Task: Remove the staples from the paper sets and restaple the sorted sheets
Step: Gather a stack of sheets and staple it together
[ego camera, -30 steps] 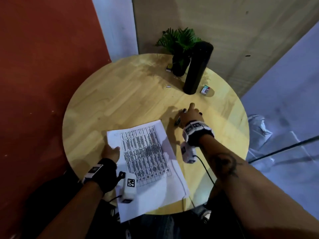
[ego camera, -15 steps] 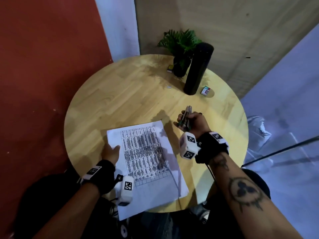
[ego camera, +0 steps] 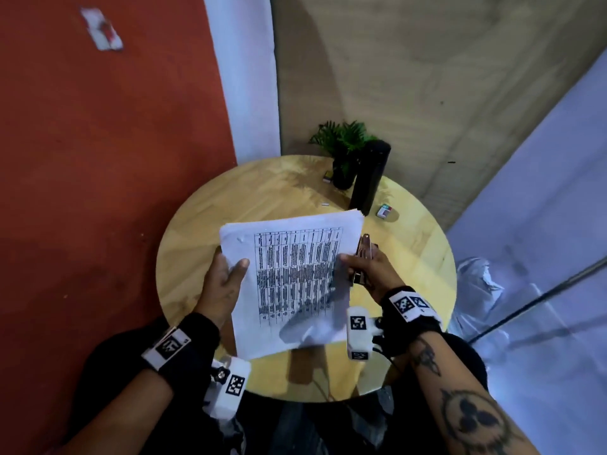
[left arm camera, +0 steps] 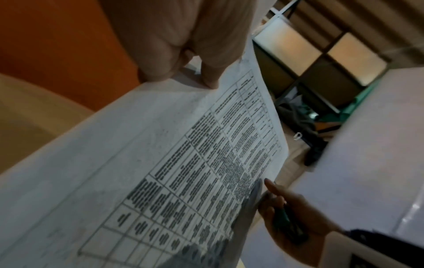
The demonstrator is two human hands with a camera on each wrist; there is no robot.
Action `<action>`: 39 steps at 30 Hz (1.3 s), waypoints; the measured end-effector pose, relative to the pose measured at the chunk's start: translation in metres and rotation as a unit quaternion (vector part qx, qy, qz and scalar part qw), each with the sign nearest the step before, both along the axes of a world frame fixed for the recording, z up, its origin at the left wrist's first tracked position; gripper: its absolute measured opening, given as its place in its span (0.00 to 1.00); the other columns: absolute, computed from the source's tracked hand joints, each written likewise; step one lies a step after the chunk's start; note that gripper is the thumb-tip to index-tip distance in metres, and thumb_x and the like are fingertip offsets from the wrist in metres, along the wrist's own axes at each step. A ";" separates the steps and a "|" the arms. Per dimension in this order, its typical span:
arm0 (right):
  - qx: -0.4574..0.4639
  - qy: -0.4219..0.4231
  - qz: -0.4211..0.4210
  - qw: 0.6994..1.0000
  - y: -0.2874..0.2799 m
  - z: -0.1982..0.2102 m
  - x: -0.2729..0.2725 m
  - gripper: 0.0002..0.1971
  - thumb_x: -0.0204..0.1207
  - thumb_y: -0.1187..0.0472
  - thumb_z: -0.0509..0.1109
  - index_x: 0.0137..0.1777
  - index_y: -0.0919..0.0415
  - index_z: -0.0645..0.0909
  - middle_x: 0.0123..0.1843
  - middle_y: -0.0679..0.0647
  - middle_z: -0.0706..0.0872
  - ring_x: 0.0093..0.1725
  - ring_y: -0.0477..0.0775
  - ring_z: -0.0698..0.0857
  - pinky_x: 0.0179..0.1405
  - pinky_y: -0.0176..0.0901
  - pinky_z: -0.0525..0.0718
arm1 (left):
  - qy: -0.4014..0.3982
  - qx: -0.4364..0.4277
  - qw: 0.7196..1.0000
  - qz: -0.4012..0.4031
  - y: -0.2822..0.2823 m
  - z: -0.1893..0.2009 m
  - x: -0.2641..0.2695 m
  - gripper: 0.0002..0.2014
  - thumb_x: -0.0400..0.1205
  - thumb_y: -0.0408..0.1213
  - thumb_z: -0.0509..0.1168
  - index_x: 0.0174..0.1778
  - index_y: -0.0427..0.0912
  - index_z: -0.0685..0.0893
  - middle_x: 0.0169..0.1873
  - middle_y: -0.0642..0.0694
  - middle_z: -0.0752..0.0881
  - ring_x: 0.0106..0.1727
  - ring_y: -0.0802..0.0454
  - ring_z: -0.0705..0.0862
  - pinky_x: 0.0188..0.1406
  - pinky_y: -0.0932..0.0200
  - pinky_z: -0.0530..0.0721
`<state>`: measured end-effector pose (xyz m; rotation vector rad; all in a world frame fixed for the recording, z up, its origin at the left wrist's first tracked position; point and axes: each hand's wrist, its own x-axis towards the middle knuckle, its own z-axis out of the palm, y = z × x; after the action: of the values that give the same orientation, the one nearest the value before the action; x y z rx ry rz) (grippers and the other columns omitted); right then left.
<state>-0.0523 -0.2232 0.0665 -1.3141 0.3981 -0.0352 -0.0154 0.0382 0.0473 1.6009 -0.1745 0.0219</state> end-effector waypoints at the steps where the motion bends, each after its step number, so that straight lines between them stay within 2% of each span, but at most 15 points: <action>1: -0.017 -0.013 -0.012 1.000 0.002 0.009 -0.004 0.12 0.70 0.77 0.70 0.48 0.62 0.79 0.32 0.50 0.85 0.24 0.46 0.79 0.22 0.34 0.78 | -0.017 -0.005 1.000 -0.002 -0.001 0.010 -0.003 0.13 0.76 0.51 0.65 0.51 0.50 0.75 0.49 0.43 0.83 0.52 0.53 0.81 0.55 0.53 0.78; 5: -0.114 -0.125 -0.138 0.976 0.015 0.032 -0.023 0.12 0.68 0.72 0.75 0.37 0.57 0.75 0.33 0.55 0.81 0.32 0.52 0.78 0.35 0.45 0.78 | -0.114 0.006 0.993 0.016 -0.010 0.045 -0.015 0.19 0.78 0.40 0.59 0.63 0.36 0.72 0.46 0.53 0.82 0.43 0.76 0.80 0.48 0.76 0.77; 7: -0.147 -0.157 -0.226 0.950 0.028 0.035 -0.035 0.17 0.67 0.67 0.76 0.30 0.49 0.71 0.28 0.51 0.75 0.32 0.51 0.73 0.36 0.48 0.74 | -0.156 0.016 0.987 0.039 -0.013 0.052 -0.020 0.21 0.79 0.39 0.58 0.62 0.27 0.72 0.43 0.48 0.83 0.41 0.73 0.80 0.47 0.77 0.75; 9: -0.169 -0.169 -0.282 0.929 0.040 0.033 -0.046 0.19 0.66 0.64 0.75 0.26 0.45 0.69 0.27 0.50 0.72 0.32 0.52 0.71 0.35 0.50 0.74 | -0.170 0.017 0.984 0.052 -0.016 0.053 -0.026 0.26 0.81 0.42 0.58 0.64 0.22 0.70 0.52 0.39 0.83 0.50 0.63 0.80 0.56 0.72 0.75; 11: -0.182 -0.161 -0.304 0.921 0.050 0.023 -0.055 0.20 0.68 0.67 0.75 0.27 0.50 0.66 0.28 0.53 0.71 0.32 0.52 0.70 0.36 0.49 0.73 | -0.156 0.034 0.985 0.057 -0.018 0.043 -0.032 0.31 0.80 0.48 0.57 0.67 0.23 0.68 0.57 0.38 0.80 0.57 0.55 0.79 0.60 0.64 0.75; 14: -0.190 -0.082 -0.301 0.931 0.060 0.000 -0.060 0.16 0.67 0.65 0.76 0.30 0.57 0.69 0.27 0.53 0.74 0.33 0.52 0.71 0.35 0.45 0.72 | -0.107 0.061 0.990 0.069 -0.016 0.016 -0.040 0.26 0.79 0.44 0.55 0.66 0.26 0.66 0.56 0.37 0.78 0.60 0.42 0.79 0.53 0.64 0.72; 18: -0.186 -0.037 -0.302 0.934 0.061 -0.013 -0.060 0.13 0.67 0.67 0.76 0.32 0.58 0.73 0.31 0.59 0.80 0.35 0.54 0.76 0.40 0.54 0.80 | -0.066 0.052 0.995 0.060 -0.014 0.003 -0.041 0.18 0.80 0.44 0.56 0.60 0.35 0.68 0.53 0.36 0.79 0.58 0.39 0.80 0.49 0.64 0.73; 20: -0.184 -0.034 -0.295 0.937 0.058 -0.011 -0.059 0.13 0.66 0.68 0.76 0.32 0.55 0.73 0.30 0.57 0.80 0.34 0.54 0.77 0.41 0.54 0.81 | -0.050 0.016 0.998 0.035 -0.013 0.011 -0.041 0.10 0.82 0.44 0.60 0.54 0.46 0.68 0.51 0.39 0.81 0.55 0.41 0.81 0.49 0.67 0.77; 23: -0.178 -0.041 -0.287 0.940 0.056 -0.008 -0.061 0.11 0.61 0.60 0.76 0.32 0.53 0.73 0.31 0.57 0.80 0.35 0.54 0.78 0.42 0.56 0.82 | -0.055 -0.049 0.997 0.026 -0.009 0.028 -0.039 0.20 0.73 0.57 0.65 0.54 0.51 0.71 0.54 0.43 0.84 0.55 0.50 0.82 0.58 0.58 0.79; 25: -0.176 -0.041 -0.282 0.942 0.055 -0.008 -0.062 0.10 0.59 0.57 0.73 0.31 0.53 0.73 0.31 0.58 0.81 0.35 0.53 0.78 0.42 0.57 0.82 | -0.073 -0.063 0.995 0.036 -0.010 0.039 -0.036 0.19 0.71 0.59 0.65 0.49 0.52 0.73 0.45 0.49 0.83 0.46 0.57 0.82 0.51 0.62 0.79; 28: -0.171 -0.038 -0.276 0.945 0.054 -0.008 -0.063 0.12 0.62 0.63 0.76 0.31 0.53 0.73 0.30 0.56 0.79 0.35 0.52 0.76 0.43 0.60 0.82 | -0.080 -0.078 0.992 0.058 -0.016 0.048 -0.031 0.16 0.71 0.58 0.65 0.41 0.51 0.73 0.34 0.53 0.78 0.35 0.62 0.76 0.40 0.66 0.75; 31: -0.178 -0.052 -0.278 0.942 0.055 0.001 -0.067 0.11 0.62 0.64 0.75 0.37 0.51 0.76 0.35 0.55 0.81 0.40 0.52 0.77 0.47 0.55 0.81 | -0.067 -0.094 0.990 0.086 -0.022 0.049 -0.030 0.11 0.77 0.47 0.66 0.36 0.47 0.71 0.27 0.57 0.75 0.26 0.65 0.71 0.31 0.67 0.70; 34: -0.316 -0.152 -0.302 0.887 0.053 0.023 -0.070 0.21 0.68 0.69 0.73 0.62 0.61 0.79 0.59 0.61 0.82 0.57 0.53 0.79 0.62 0.45 0.76 | -0.060 -0.111 0.988 0.087 -0.024 0.050 -0.029 0.12 0.80 0.38 0.66 0.35 0.46 0.70 0.22 0.58 0.75 0.24 0.65 0.69 0.27 0.70 0.68; 37: -0.464 -0.295 -0.220 0.806 0.064 0.058 -0.067 0.21 0.67 0.67 0.71 0.62 0.68 0.81 0.62 0.61 0.82 0.60 0.51 0.79 0.61 0.31 0.73 | -0.055 -0.120 0.987 0.086 -0.025 0.051 -0.030 0.10 0.74 0.43 0.65 0.35 0.46 0.70 0.24 0.54 0.73 0.24 0.64 0.69 0.27 0.69 0.68; 39: -0.560 -0.308 -0.092 0.763 0.074 0.072 -0.061 0.21 0.67 0.64 0.71 0.62 0.64 0.82 0.65 0.59 0.83 0.57 0.49 0.80 0.52 0.34 0.79 | -0.057 -0.125 0.987 0.083 -0.025 0.051 -0.031 0.10 0.74 0.43 0.64 0.35 0.46 0.70 0.26 0.51 0.73 0.24 0.64 0.70 0.28 0.70 0.69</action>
<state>-0.1133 -0.1493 0.1382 -2.3146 -0.1365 -0.9891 -0.0468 0.0129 0.0983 1.3599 -0.1204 0.2561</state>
